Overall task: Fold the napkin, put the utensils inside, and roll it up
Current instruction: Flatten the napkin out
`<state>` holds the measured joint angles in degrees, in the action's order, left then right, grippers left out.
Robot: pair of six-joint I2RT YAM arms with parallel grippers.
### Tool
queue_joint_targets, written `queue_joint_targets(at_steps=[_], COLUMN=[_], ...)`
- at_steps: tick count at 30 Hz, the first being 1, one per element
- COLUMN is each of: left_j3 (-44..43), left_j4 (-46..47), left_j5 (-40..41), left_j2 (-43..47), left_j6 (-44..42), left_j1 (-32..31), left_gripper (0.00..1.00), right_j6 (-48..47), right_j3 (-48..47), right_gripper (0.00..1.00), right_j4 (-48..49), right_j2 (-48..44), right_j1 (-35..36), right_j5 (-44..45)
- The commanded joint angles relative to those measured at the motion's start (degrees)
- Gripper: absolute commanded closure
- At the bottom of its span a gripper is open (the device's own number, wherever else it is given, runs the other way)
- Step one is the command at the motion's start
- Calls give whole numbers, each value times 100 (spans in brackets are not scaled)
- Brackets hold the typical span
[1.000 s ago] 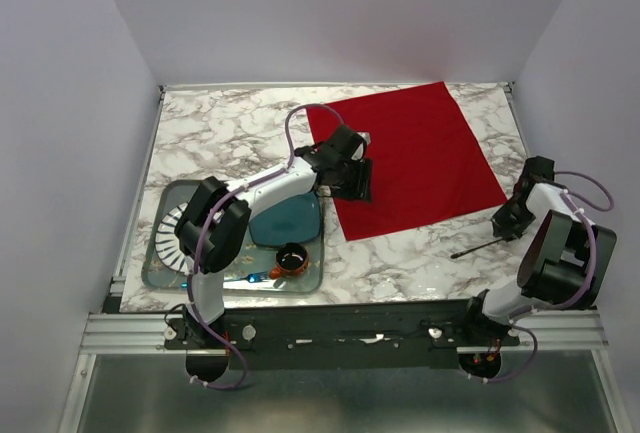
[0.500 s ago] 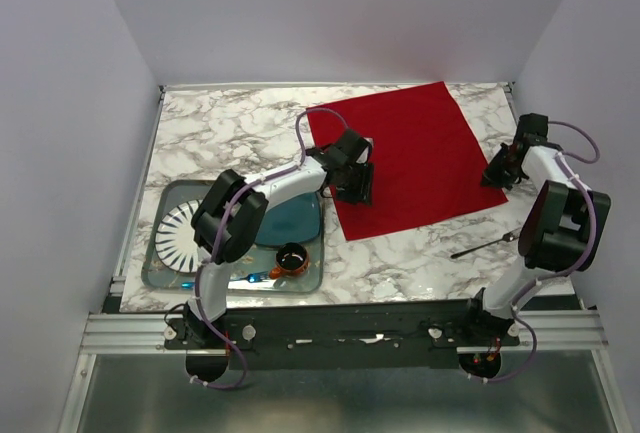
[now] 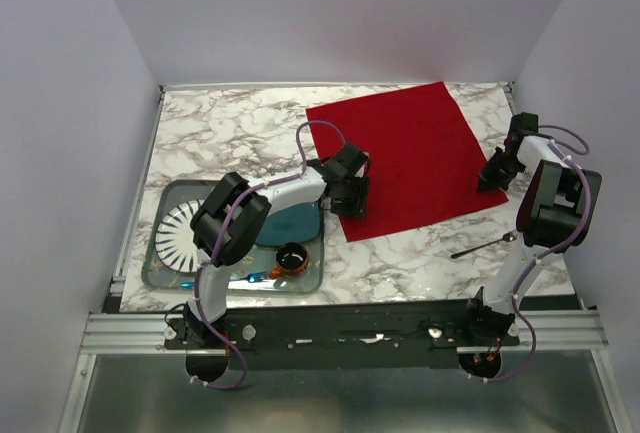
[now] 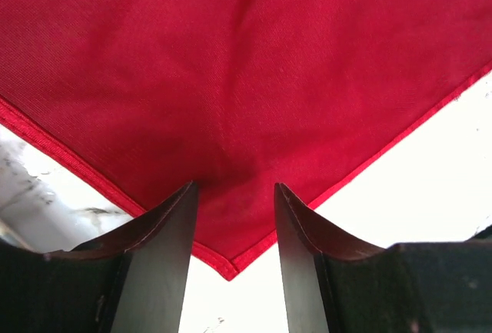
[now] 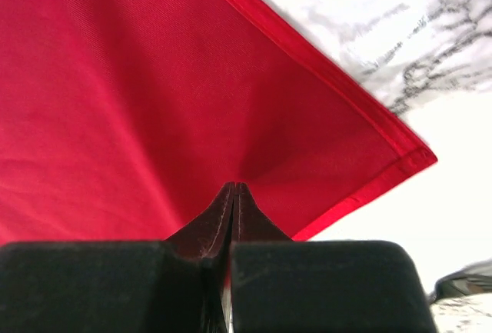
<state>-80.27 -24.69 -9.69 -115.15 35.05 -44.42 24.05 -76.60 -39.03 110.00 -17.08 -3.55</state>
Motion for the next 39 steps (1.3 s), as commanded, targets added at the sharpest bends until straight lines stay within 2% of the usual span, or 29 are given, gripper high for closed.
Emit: queue_joint_targets(at_steps=[1, 19, 23, 28, 33, 36, 39], left_j3=[301, 644, 644, 644, 504, 214, 12], left_j4=[175, 219, 166, 192, 104, -88, -220], left_j5=[-50, -76, -76, -164, -103, 2, 248], left_j2=[195, 441, 502, 573, 906, 1345, 2021], left_j6=[151, 125, 37, -50, -147, -252, -367], left_j1=[-110, -251, -251, -260, -269, -269, -260], left_gripper=[47, 45, 44, 44, 41, 39, 35], right_j6=[-366, -287, -252, -358, -489, -604, -709], right_j3=[214, 101, 268, 391, 654, 568, 549], right_gripper=[93, 91, 91, 91, 90, 81, 62], right_j4=[-299, -773, -800, -764, -379, -176, -123], right_j2=[49, 145, -57, -162, -689, -1277, -1989], right_j1=[-32, -111, -199, -208, -41, 282, 1160], right_j5=[575, 680, 1251, 1558, 1471, 1427, 1708])
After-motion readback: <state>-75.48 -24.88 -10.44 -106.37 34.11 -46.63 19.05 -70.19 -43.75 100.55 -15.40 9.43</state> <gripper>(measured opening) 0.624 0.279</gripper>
